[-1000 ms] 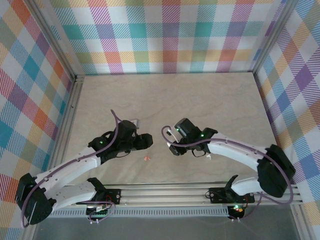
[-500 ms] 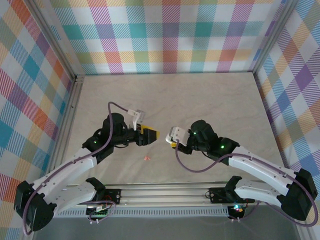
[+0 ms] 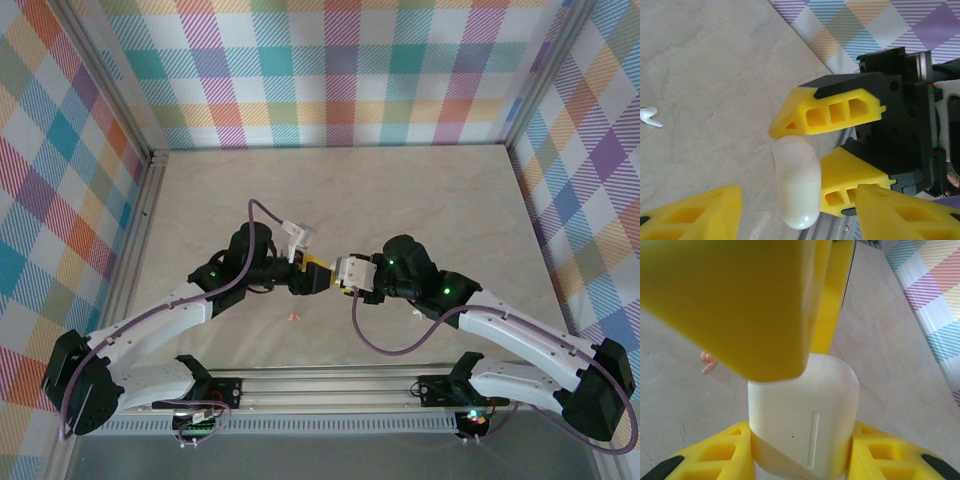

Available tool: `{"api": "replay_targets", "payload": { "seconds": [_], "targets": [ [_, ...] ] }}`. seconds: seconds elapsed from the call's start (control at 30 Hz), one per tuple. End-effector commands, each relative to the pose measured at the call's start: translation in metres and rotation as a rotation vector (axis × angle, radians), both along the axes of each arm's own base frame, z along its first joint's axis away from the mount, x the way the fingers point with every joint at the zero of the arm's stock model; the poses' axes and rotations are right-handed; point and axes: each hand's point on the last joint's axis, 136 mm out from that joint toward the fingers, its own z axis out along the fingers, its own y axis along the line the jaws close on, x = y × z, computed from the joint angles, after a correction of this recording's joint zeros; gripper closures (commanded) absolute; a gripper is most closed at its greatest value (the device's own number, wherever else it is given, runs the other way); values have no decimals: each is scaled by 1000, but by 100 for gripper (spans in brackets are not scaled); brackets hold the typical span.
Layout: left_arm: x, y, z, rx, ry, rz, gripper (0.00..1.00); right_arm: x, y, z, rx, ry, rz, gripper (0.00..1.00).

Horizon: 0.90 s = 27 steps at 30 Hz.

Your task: Insert wireless bluetooth earbuds into charging case

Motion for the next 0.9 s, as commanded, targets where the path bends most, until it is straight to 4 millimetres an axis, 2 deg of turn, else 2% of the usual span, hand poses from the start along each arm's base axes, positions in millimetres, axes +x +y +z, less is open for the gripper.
{"api": "replay_targets", "payload": {
  "seconds": [0.0,0.2,0.4,0.53,0.6,0.63,0.77,0.87],
  "targets": [
    [-6,-12,15,-45,-8,-58,41,-3,8,26,51,-56,46,73],
    [-5,-16,21,-74,-22,-62,51,-7,9,27,63,-50,62,73],
    [-3,-18,16,-60,-5,-62,67,-7,8,27,67,-45,59,73],
    [0,-16,11,-40,-2,-38,58,-5,9,27,60,-39,47,73],
    [0,-15,9,-30,1,-37,57,-3,9,26,56,-35,40,73],
    [0,-15,9,-26,3,-40,60,-3,9,26,57,-35,41,73],
    [-1,-17,7,-15,14,-50,86,-2,9,25,54,-31,32,73],
    [-2,-15,4,-2,22,-50,97,4,7,26,53,-27,-10,69]
  ]
}}
